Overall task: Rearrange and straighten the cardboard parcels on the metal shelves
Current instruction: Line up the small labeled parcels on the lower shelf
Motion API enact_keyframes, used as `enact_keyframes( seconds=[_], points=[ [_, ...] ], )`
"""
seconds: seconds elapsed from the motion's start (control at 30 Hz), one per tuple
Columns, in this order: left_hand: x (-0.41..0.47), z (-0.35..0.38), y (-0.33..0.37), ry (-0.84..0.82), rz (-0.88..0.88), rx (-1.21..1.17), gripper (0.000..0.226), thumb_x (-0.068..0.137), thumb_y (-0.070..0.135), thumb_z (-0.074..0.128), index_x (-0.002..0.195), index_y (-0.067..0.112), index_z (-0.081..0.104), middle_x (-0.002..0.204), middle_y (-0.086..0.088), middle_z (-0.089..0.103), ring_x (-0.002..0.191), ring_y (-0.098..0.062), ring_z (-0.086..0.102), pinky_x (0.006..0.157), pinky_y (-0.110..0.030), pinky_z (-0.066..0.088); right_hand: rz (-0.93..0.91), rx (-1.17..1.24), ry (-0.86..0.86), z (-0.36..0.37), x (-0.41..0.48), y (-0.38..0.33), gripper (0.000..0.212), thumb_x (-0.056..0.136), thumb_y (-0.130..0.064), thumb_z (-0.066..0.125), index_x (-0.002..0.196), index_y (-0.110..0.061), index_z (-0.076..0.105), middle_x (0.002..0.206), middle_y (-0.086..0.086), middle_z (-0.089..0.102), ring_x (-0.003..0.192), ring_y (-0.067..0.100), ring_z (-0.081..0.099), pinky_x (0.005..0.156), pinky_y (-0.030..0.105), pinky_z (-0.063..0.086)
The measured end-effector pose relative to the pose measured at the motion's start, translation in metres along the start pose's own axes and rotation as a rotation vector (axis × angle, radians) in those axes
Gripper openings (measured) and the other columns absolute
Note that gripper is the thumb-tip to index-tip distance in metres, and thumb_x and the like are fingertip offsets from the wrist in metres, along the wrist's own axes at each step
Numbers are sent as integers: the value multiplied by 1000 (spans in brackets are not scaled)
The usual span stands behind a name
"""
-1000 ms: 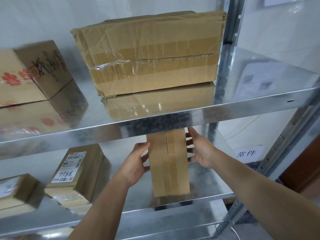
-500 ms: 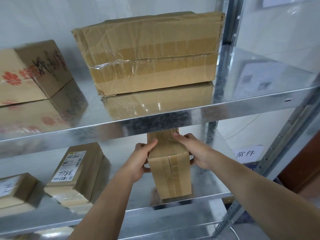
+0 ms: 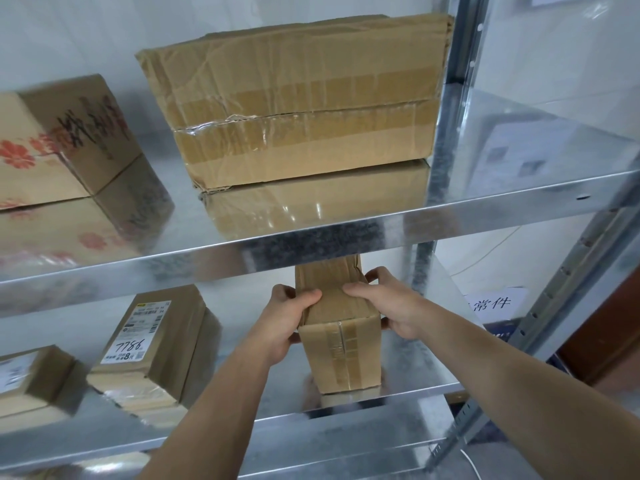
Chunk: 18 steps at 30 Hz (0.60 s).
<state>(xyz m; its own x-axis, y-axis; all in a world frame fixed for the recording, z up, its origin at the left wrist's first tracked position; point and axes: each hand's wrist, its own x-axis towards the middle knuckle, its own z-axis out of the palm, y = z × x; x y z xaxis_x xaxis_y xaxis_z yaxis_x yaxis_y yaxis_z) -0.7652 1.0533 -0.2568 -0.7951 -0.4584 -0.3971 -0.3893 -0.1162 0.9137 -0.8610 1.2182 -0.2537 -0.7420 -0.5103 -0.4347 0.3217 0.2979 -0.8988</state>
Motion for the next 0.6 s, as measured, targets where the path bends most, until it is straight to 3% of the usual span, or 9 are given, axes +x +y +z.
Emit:
enact_keyframes(
  seconds=[0.1, 0.2, 0.3, 0.37, 0.47, 0.53, 0.6],
  points=[
    [-1, 3, 0, 3, -3, 0, 39, 92, 35, 72, 114, 16, 46, 115, -11, 64, 104, -30, 66, 93, -55, 56, -6, 14, 4, 0, 0, 2, 49, 92, -35, 75, 125, -18, 43, 113, 12, 67, 100, 25, 67, 76, 40, 56],
    [-5, 3, -2, -13, 10, -2, 38, 92, 43, 70, 114, 20, 49, 116, -7, 64, 106, -25, 64, 91, -49, 56, -2, 53, -14, -6, 0, 7, 46, 92, -36, 75, 123, -21, 45, 117, 12, 68, 107, 27, 67, 88, 47, 58],
    [-8, -2, -13, -58, -39, -120, 47, 95, 60, 55, 121, 22, 59, 128, 0, 65, 123, -17, 57, 107, -56, 43, 2, 150, -15, -20, 0, 15, 43, 92, -34, 75, 123, -20, 49, 121, 13, 69, 112, 31, 68, 98, 54, 55],
    [-7, -4, -27, -49, -103, -211, 53, 98, 62, 46, 128, 21, 60, 139, 3, 59, 132, -17, 50, 112, -60, 35, -1, 231, -8, -28, 0, 19, 42, 95, -31, 72, 127, -16, 52, 122, 13, 70, 109, 29, 70, 89, 48, 59],
    [-7, -2, -48, 9, -185, -234, 58, 103, 54, 45, 148, 17, 48, 155, 1, 43, 144, -24, 38, 111, -55, 35, -19, 324, -5, -39, 2, 25, 36, 98, -28, 67, 129, -12, 55, 122, 13, 70, 106, 27, 70, 80, 40, 56],
    [-11, 2, -57, 40, -266, -264, 59, 104, 49, 47, 150, 12, 44, 151, -5, 46, 141, -28, 42, 107, -51, 39, -31, 390, 15, -48, 5, 30, 33, 101, -25, 63, 129, -10, 59, 118, 13, 72, 104, 27, 70, 82, 40, 55],
    [-12, 7, -66, 54, -369, -350, 51, 104, 45, 51, 140, 9, 53, 123, -10, 64, 111, -29, 61, 91, -46, 51, -40, 450, 63, -55, 9, 38, 30, 103, -21, 58, 130, -9, 62, 113, 13, 73, 99, 27, 70, 81, 38, 55]
  ],
)
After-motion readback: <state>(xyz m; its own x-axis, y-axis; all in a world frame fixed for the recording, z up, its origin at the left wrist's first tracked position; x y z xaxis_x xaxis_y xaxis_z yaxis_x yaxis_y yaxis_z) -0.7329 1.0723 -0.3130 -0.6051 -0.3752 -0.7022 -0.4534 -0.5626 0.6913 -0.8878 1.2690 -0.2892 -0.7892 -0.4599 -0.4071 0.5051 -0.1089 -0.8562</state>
